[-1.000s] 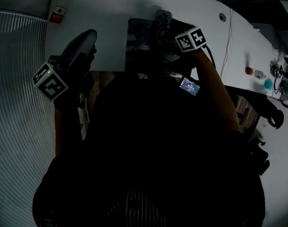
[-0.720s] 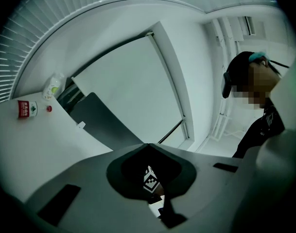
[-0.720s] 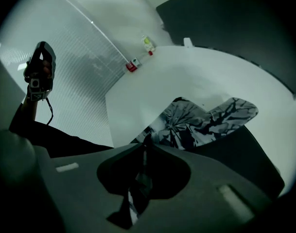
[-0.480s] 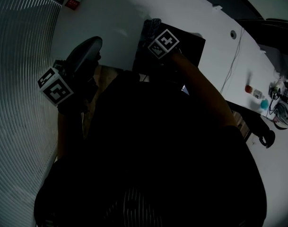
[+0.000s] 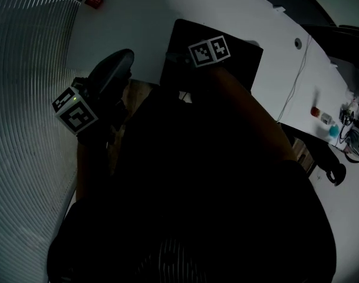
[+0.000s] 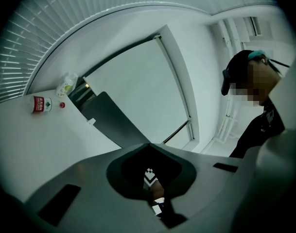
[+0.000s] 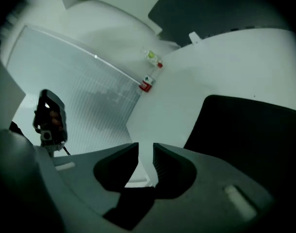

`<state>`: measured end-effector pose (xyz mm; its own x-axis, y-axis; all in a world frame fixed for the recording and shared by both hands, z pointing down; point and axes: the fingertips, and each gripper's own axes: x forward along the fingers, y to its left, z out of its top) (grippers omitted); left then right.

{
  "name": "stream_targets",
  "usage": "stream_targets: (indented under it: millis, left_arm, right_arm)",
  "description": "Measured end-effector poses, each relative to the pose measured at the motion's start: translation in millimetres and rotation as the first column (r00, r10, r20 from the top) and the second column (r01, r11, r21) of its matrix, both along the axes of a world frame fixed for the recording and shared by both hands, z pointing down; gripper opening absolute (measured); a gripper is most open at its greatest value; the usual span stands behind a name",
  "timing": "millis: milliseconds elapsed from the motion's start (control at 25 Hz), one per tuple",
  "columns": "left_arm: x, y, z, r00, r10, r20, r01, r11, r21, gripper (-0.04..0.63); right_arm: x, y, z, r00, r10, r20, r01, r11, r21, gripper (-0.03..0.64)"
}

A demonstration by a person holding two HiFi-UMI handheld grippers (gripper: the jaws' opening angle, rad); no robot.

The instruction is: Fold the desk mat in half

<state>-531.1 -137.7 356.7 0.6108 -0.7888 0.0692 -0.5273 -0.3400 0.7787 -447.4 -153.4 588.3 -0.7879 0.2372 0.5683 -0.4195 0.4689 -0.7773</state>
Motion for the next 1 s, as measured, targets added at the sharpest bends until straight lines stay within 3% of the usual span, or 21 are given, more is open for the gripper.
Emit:
stream_targets:
  millis: [120,320,480,680,800,1000]
  left_arm:
    - [17,-10,7,0.997,0.050,0.050,-0.050,0.999,0.005,0.008]
    - [68,-30,11,0.967,0.218,0.131,-0.222,0.975,0.013,0.008]
    - [131,-43,9,0.923,0.352,0.156,-0.358,0.934,0.015,0.008]
    - [209,-46,-7,0.837,0.508,0.205,-0.524,0.851,0.029,0.008]
    - [254,-41,-18,0.802,0.562,0.202,-0.582,0.812,0.048,0.008]
    - [314,-31,-34,0.779,0.574,0.253,-0.609,0.789,0.087,0.008]
  right_arm:
    - [18,-16,-39,0.987,0.098,0.126,-0.101,0.995,0.023,0.052]
    - [62,-31,-100,0.952,0.184,0.245,-0.231,0.956,0.181,0.032]
    - [114,-39,-150,0.904,0.289,0.315,-0.378,0.884,0.276,0.018]
    - [173,-34,-210,0.875,0.338,0.346,-0.465,0.786,0.407,0.005]
    - [212,-24,-236,0.857,0.365,0.364,-0.506,0.732,0.456,0.005]
    - [275,-4,-258,0.836,0.373,0.403,-0.539,0.693,0.478,0.005]
